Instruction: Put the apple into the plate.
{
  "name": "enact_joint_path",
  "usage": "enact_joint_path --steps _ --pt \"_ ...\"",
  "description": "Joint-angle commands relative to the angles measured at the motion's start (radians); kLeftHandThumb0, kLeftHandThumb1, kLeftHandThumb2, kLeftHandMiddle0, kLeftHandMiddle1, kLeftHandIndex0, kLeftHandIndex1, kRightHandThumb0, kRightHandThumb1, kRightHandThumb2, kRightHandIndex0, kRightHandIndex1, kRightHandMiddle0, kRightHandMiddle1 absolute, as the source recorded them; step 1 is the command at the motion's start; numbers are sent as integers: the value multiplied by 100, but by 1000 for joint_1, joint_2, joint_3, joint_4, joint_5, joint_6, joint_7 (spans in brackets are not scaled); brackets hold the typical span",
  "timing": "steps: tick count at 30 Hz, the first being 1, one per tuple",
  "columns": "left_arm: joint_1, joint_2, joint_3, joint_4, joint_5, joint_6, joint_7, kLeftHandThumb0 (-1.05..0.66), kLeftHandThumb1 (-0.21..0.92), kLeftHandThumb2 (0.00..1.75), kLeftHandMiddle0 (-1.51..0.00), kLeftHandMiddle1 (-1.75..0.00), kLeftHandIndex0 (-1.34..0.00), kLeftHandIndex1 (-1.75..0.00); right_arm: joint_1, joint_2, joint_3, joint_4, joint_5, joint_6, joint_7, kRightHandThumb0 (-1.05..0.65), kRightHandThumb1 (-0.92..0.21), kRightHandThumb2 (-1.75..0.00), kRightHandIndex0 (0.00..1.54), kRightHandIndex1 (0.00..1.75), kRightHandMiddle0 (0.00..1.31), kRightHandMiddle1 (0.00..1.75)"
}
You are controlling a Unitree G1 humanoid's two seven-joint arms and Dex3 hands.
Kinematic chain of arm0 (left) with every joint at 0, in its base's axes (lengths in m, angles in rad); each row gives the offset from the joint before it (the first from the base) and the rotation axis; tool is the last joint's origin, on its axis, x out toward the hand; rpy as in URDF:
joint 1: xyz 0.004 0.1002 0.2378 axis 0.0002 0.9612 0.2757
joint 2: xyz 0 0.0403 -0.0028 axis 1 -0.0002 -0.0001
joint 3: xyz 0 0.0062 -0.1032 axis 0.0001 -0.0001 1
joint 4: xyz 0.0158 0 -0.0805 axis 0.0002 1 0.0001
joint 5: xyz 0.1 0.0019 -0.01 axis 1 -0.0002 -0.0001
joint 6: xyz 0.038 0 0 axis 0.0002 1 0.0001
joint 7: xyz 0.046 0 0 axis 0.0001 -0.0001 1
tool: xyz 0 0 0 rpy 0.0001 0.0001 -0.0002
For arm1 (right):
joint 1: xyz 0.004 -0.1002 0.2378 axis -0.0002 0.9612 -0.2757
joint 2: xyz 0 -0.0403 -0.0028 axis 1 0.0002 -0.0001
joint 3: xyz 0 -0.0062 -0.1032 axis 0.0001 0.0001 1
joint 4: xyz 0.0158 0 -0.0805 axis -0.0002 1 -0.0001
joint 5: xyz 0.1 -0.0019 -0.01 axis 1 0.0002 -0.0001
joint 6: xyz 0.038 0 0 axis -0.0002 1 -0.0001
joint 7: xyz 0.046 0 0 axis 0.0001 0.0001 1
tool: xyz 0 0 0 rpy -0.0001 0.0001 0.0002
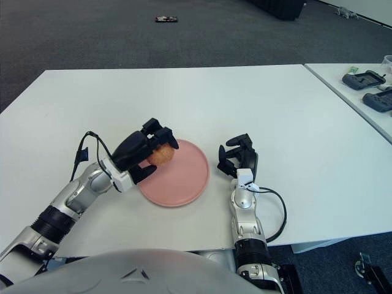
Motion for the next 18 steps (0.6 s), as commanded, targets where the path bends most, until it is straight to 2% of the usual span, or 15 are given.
enact_joint_path --steps 1,10,18 --pt "-22 16 -3 12 30 -20 -4 0 -11 174 -99 -159 -69 -175 23 -3 1 25 -4 33 5 -41 -53 -106 71 158 44 175" --pt "-30 21 -44 30 38 -15 -107 0 -7 170 -95 -160 -66 -175 21 0 1 29 -5 22 0 -41 -53 -105 71 158 44 175" --pt "-40 19 -73 72 69 -36 -112 0 -5 168 -94 -159 -65 -175 23 2 0 33 3 9 5 -41 -53 -106 72 156 44 175"
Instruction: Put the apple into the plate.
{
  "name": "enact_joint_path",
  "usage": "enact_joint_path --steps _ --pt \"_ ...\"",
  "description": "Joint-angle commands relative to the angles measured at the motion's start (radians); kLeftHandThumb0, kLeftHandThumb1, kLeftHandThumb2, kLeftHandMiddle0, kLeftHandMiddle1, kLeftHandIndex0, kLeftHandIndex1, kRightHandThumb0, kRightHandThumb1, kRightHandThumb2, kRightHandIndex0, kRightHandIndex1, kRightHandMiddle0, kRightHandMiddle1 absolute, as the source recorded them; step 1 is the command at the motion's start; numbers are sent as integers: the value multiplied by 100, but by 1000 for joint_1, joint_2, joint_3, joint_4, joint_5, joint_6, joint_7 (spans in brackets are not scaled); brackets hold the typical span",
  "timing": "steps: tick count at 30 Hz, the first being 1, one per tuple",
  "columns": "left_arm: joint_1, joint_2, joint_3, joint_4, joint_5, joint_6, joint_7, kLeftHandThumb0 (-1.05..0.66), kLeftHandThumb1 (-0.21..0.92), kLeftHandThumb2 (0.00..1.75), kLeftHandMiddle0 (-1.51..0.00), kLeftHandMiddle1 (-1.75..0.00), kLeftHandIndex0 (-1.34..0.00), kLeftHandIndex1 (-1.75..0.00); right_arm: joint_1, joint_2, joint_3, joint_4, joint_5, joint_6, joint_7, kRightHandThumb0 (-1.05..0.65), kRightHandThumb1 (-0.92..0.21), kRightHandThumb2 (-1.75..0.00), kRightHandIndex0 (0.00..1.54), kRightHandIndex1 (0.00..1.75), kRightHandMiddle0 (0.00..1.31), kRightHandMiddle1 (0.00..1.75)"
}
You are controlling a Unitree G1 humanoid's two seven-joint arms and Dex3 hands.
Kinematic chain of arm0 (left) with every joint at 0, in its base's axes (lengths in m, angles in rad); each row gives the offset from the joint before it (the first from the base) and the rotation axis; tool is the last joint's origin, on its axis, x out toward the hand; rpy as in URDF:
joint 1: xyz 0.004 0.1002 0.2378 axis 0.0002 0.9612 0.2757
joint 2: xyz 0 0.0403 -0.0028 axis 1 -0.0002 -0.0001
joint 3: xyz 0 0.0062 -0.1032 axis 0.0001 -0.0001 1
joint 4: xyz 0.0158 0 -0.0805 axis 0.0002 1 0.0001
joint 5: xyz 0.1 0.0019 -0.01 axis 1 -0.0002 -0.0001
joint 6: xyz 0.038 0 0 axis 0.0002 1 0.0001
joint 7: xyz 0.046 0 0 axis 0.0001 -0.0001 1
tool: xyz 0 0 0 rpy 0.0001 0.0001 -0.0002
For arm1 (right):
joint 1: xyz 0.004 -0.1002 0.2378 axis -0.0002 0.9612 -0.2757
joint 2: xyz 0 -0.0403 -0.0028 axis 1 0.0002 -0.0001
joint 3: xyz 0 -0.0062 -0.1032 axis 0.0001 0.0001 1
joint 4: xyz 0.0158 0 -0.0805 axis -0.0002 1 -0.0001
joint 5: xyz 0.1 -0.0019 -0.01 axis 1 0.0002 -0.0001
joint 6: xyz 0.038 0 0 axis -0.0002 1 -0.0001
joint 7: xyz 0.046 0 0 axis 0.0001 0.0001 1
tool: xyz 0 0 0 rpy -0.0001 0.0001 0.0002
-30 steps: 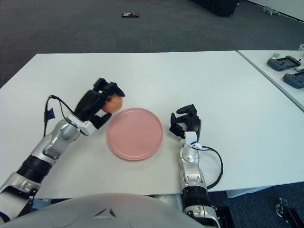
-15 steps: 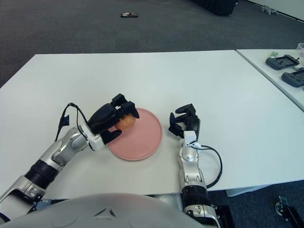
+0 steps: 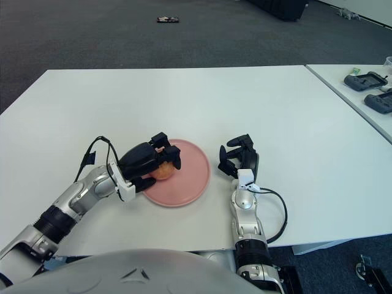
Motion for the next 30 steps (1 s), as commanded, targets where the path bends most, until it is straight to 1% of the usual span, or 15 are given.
enact_joint_path --steps 1,4,11,14,17,18,19,20,21,23,26,27,28,29,30 --pt "-8 5 -21 38 35 -3 -8 0 -5 168 -94 -160 -65 -175 21 2 1 32 4 18 6 -41 -53 -106 72 155 44 175" --pt "-10 1 -26 52 45 -8 6 0 -5 168 -94 -160 -65 -175 22 2 1 32 6 17 9 -42 -52 -107 72 154 45 175" --pt "-13 -22 -38 106 113 -43 137 0 -2 166 -92 -160 -63 -175 25 4 -1 27 5 22 6 -42 -52 -107 72 153 45 175" --pt "-11 -35 -38 126 137 -59 205 0 1 164 -88 -165 -60 -175 26 4 0 27 3 22 3 -41 -53 -107 72 153 45 175" --pt "-2 -51 -35 143 129 -60 235 0 4 164 -86 -172 -56 -175 26 4 0 27 1 22 1 -41 -53 -106 72 153 44 175" --pt "0 -55 -34 148 125 -59 239 0 12 155 -74 -173 -55 -175 26 4 0 27 0 21 1 -41 -53 -106 72 153 44 175" --pt "5 -57 -32 141 104 -52 218 0 18 148 -67 -173 -53 -175 26 4 0 27 0 25 1 -41 -53 -106 72 153 44 175" --pt "9 -58 -29 124 76 -41 185 0 21 145 -63 -174 -52 -175 27 4 0 26 0 31 2 -41 -53 -106 72 153 44 175" --pt "12 -57 -27 110 57 -34 162 0 28 137 -56 -174 -48 -175 28 3 -1 25 0 36 2 -41 -53 -106 71 155 44 175" --pt "12 -57 -25 88 19 -26 122 0 38 126 -47 -174 -43 -175 29 4 -1 19 -1 53 1 -41 -53 -105 70 156 44 175" --pt "9 -56 -25 88 -2 -34 106 0 62 95 -29 -175 -26 -175 31 5 -1 11 -4 69 -1 -41 -54 -104 69 160 43 175" --pt "6 -56 -25 91 -7 -43 106 0 65 92 -28 -175 -25 -175 33 6 0 5 -4 76 -1 -41 -54 -104 69 160 43 175" --pt "5 -56 -25 93 -11 -48 105 13 66 90 -30 -175 -16 -156 34 6 0 1 -5 81 -2 -41 -55 -104 68 160 43 175" --pt "4 -56 -24 93 -13 -55 106 18 66 90 -31 -175 -13 -148 35 7 1 -3 -5 87 -1 -41 -55 -104 68 160 43 175" --pt "3 -55 -24 95 -13 -63 111 11 63 96 -25 -167 -8 -132 36 7 1 -9 -5 96 1 -41 -55 -104 68 160 43 175"
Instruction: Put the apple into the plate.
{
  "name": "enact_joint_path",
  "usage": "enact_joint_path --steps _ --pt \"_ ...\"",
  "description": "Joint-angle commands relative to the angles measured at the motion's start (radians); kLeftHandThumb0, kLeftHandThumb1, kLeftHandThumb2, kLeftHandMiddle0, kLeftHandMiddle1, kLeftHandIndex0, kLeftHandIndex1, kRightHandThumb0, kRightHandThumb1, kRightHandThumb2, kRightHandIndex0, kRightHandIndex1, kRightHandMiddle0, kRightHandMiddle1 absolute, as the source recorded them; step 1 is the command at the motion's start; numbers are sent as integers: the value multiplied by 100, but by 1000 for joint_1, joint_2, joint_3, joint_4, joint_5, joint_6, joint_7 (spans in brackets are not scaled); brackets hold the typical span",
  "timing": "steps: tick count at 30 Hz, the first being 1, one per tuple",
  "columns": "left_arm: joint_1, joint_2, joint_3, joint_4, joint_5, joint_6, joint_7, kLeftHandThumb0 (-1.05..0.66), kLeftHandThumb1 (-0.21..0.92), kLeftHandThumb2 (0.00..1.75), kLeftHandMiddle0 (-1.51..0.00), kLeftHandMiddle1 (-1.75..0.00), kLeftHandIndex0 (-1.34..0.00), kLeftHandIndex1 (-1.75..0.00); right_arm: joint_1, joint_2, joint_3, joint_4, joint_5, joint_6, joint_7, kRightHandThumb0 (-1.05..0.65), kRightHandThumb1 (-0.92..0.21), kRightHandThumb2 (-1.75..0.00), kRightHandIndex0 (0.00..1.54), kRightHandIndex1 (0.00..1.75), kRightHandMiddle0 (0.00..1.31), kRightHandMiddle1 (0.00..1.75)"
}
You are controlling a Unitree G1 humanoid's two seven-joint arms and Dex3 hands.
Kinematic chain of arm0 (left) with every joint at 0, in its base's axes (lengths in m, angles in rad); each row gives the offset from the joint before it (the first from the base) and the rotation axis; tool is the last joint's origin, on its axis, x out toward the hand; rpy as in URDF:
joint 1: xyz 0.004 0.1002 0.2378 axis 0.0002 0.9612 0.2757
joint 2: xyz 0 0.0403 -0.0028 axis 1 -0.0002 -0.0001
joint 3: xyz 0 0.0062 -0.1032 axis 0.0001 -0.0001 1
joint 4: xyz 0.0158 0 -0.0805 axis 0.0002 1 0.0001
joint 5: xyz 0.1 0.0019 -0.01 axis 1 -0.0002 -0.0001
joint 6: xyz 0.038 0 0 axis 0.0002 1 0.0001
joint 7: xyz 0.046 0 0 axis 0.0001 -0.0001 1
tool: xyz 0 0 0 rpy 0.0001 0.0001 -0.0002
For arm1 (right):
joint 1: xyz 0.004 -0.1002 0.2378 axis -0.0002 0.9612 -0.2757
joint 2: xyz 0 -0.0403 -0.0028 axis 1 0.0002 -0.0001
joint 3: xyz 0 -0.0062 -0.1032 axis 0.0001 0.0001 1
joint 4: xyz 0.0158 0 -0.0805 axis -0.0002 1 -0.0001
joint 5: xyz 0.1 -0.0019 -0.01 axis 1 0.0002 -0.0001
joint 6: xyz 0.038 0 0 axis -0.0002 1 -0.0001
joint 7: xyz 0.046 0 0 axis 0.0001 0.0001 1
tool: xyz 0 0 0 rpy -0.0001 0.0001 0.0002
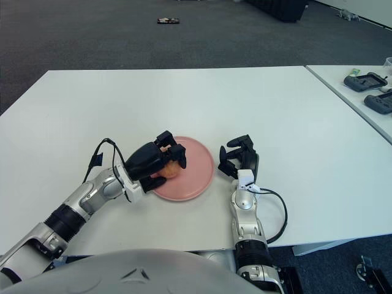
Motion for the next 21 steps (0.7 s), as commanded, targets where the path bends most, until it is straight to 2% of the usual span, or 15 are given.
enact_joint_path --steps 1,2,3,5,8,10,13,15,18,21 --pt "8 7 -3 17 -2 -18 -10 -9 60 105 -16 -142 -5 -104 29 4 2 4 -5 63 4 -41 -55 -103 67 159 42 175" --pt "8 8 -2 20 0 -24 -3 -22 58 111 -10 -125 -3 -86 31 4 2 -3 -4 75 6 -41 -56 -102 67 159 42 175" --pt "8 8 -1 22 2 -28 0 -28 60 112 -8 -114 -3 -76 32 4 3 -7 -4 83 8 -41 -56 -102 67 158 42 175" --pt "8 8 2 25 6 -33 4 -44 68 108 -3 -84 -1 -48 34 4 4 -16 -3 98 10 -40 -57 -100 66 158 41 175" --pt "9 6 7 23 18 -31 15 -54 77 101 -1 -62 0 -27 37 5 5 -27 -4 117 10 -40 -59 -99 65 157 40 175" --pt "9 4 11 24 24 -35 29 -62 86 93 0 -40 0 -11 39 7 6 -33 -4 128 10 -40 -59 -98 64 155 40 175" --pt "5 -6 22 37 19 -58 62 -70 90 85 0 -18 0 -3 42 6 6 -37 0 134 12 -40 -61 -96 63 155 39 175" --pt "2 -12 29 47 16 -74 84 -73 90 81 0 -9 0 -2 41 6 6 -35 3 133 13 -40 -61 -95 63 157 38 175" --pt "1 -19 35 63 21 -92 117 -76 90 75 0 -3 0 -1 41 5 6 -31 6 127 15 -40 -61 -95 63 158 38 175" --pt "-2 -30 47 79 65 -125 213 -80 89 69 0 -1 0 0 40 6 3 -26 14 113 17 -40 -61 -95 63 160 38 175"
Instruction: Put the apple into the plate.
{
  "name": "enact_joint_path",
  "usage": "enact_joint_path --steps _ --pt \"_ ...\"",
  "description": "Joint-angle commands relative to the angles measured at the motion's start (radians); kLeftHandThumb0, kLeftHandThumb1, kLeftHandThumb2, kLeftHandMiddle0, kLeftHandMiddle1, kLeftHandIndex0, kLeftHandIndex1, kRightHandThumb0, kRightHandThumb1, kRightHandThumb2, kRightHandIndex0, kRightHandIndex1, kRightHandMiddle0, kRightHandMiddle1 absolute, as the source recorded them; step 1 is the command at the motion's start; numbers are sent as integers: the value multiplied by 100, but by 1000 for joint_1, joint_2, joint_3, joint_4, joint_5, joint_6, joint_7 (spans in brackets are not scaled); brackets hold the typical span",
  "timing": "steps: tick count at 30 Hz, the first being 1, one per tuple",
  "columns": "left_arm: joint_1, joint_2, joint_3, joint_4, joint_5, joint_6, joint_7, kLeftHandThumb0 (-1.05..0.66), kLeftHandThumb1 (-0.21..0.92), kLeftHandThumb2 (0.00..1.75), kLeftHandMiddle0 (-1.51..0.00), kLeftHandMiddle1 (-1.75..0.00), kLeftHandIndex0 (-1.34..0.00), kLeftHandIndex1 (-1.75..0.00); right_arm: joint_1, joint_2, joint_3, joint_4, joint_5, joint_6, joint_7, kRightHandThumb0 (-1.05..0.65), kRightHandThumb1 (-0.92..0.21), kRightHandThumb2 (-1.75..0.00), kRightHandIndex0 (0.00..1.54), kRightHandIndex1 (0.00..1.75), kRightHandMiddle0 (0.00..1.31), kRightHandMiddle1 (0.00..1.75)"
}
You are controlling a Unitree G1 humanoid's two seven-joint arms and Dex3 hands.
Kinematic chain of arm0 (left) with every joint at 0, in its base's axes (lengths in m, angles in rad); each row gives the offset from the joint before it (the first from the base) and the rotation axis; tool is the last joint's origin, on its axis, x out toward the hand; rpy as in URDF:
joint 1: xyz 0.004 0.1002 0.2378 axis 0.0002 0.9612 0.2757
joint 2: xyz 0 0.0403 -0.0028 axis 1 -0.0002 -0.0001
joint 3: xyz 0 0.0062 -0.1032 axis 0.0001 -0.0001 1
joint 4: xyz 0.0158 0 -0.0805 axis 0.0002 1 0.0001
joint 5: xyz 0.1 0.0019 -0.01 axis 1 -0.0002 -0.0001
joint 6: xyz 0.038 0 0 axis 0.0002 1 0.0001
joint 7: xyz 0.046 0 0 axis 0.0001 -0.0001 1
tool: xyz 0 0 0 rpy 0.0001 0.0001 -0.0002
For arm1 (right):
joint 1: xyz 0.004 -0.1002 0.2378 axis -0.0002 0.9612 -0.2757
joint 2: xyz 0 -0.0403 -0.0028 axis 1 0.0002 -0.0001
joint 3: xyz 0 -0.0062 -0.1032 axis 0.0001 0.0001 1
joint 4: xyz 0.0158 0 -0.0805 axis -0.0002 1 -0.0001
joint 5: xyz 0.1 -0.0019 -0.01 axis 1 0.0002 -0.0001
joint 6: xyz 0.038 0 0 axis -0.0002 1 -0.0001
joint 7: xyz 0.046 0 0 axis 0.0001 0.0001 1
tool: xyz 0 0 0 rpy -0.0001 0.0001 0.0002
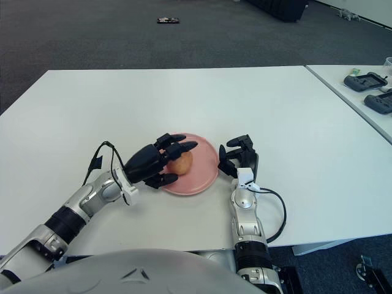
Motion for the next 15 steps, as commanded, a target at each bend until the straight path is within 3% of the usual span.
enact_joint_path --steps 1,15 --pt "-14 -9 25 24 51 -36 110 -82 90 66 0 -1 0 0 26 4 -7 37 12 28 7 -40 -61 -95 64 160 38 175" --pt "-12 -34 54 56 96 -61 282 -95 89 52 0 0 0 0 15 -3 -9 83 1 -32 0 -41 -57 -101 67 164 42 175"
